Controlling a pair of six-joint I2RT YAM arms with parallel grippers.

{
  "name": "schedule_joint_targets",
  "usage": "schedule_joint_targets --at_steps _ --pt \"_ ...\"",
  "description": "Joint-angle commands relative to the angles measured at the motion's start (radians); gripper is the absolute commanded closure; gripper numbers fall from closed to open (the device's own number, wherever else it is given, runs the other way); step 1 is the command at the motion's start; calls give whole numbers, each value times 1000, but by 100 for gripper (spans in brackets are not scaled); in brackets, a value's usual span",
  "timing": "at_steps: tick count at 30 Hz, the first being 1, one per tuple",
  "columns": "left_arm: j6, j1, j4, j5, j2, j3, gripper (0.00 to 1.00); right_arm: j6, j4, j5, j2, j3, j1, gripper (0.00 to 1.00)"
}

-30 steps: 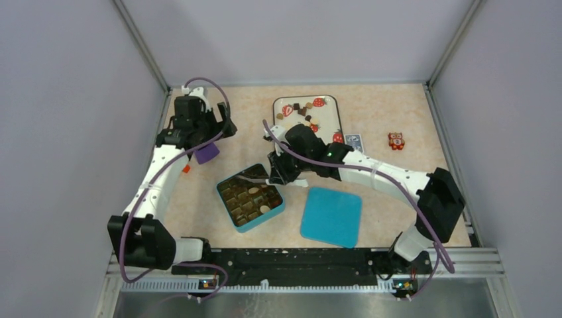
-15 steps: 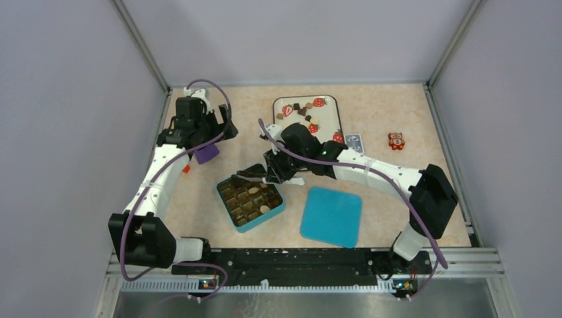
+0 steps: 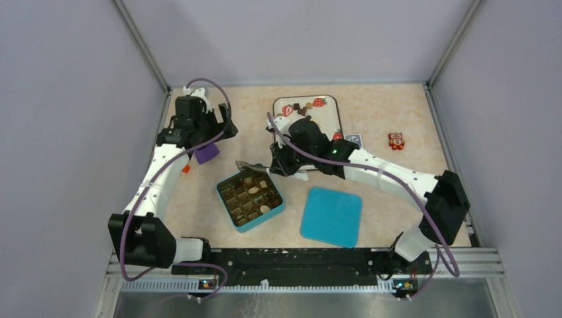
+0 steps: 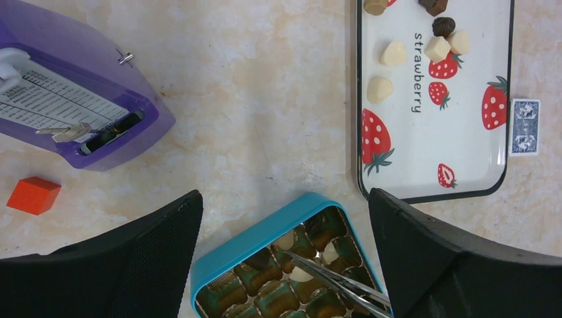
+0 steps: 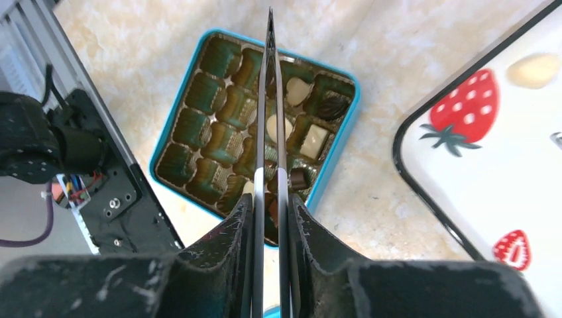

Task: Pack the chocolate

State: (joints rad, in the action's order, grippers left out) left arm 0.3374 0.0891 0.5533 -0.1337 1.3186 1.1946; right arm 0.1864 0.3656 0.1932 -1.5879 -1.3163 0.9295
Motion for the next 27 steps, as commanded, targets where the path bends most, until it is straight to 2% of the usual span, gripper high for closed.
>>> schedule_joint_targets --at_steps 1,4,7,12,20,27 --pt "-14 -3 -3 14 -1 50 1 -7 -69 -69 157 2 -47 89" --pt "-15 -2 -3 20 -12 49 1 4 -21 -146 205 34 -159 89" --pt "-15 0 -7 12 -16 42 1 51 20 -164 232 60 -344 87" --pt "-1 12 -7 -11 -7 34 1 86 81 -265 189 31 -476 85" --pt "-26 45 -9 8 -8 36 1 111 57 -286 14 -106 -533 75" --pt "-33 47 -1 22 -4 46 1 123 29 -230 -164 -262 -534 73"
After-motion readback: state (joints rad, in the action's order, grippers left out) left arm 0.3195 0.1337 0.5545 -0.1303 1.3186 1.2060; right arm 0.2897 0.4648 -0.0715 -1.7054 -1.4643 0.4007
